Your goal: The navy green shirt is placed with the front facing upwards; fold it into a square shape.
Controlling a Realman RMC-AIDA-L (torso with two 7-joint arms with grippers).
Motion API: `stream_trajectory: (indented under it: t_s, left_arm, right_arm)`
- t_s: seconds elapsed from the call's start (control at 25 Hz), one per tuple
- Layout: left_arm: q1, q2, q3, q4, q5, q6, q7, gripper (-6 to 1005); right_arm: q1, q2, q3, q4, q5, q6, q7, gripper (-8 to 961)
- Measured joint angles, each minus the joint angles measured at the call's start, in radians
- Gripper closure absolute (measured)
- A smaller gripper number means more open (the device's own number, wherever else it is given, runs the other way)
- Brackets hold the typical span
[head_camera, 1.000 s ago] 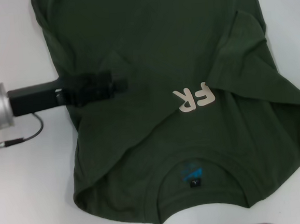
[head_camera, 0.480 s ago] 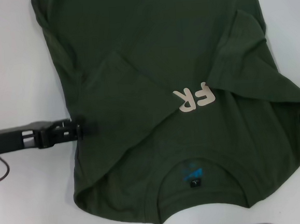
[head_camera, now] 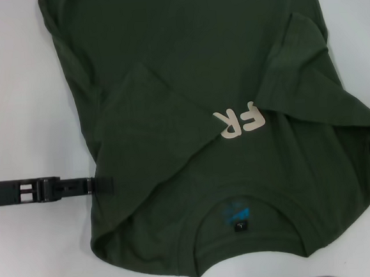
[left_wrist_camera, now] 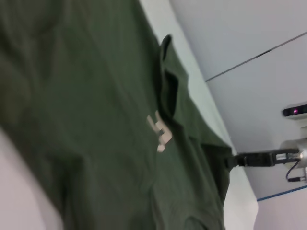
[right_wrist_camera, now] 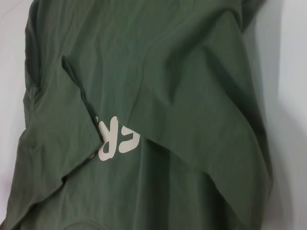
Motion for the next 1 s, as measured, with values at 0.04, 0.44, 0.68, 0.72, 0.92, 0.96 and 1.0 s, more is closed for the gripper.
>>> stream_trajectory:
  t_s: [0.04, 0.44, 0.68, 0.72, 0.92, 0.96, 1.0]
  left_arm:
    - [-0.001, 0.002, -0.001, 0.0, 0.011, 0.0, -0.011, 115]
    - [0.004, 0.019, -0.01, 0.039, 0.131, 0.002, -0.086, 115]
    - [-0.003, 0.02, -0.001, 0.04, 0.178, -0.001, -0.11, 115]
    - [-0.006, 0.02, 0.0, 0.039, 0.188, 0.001, -0.111, 115]
    - [-0.019, 0.014, 0.001, 0.03, 0.228, 0.001, -0.113, 114]
    - [-0.022, 0.012, 0.002, 0.03, 0.234, 0.0, -0.113, 114]
    - [-0.024, 0.01, 0.002, 0.029, 0.238, -0.001, -0.114, 114]
  right_arm:
    - [0.0, 0.0, 0.002, 0.0, 0.0, 0.0, -0.003, 918]
    - [-0.002, -0.002, 0.013, 0.008, 0.0, 0.0, -0.014, 917]
    - [-0.003, -0.001, 0.014, 0.009, 0.0, 0.0, -0.015, 918]
    - [-0.003, 0.0, 0.014, 0.009, 0.0, 0.0, -0.015, 918]
    - [-0.003, 0.0, 0.015, 0.009, 0.0, 0.0, -0.014, 918]
    - [-0.003, -0.001, 0.015, 0.009, 0.0, 0.0, -0.013, 918]
    - [-0.003, -0.001, 0.015, 0.009, 0.0, 0.0, -0.013, 917]
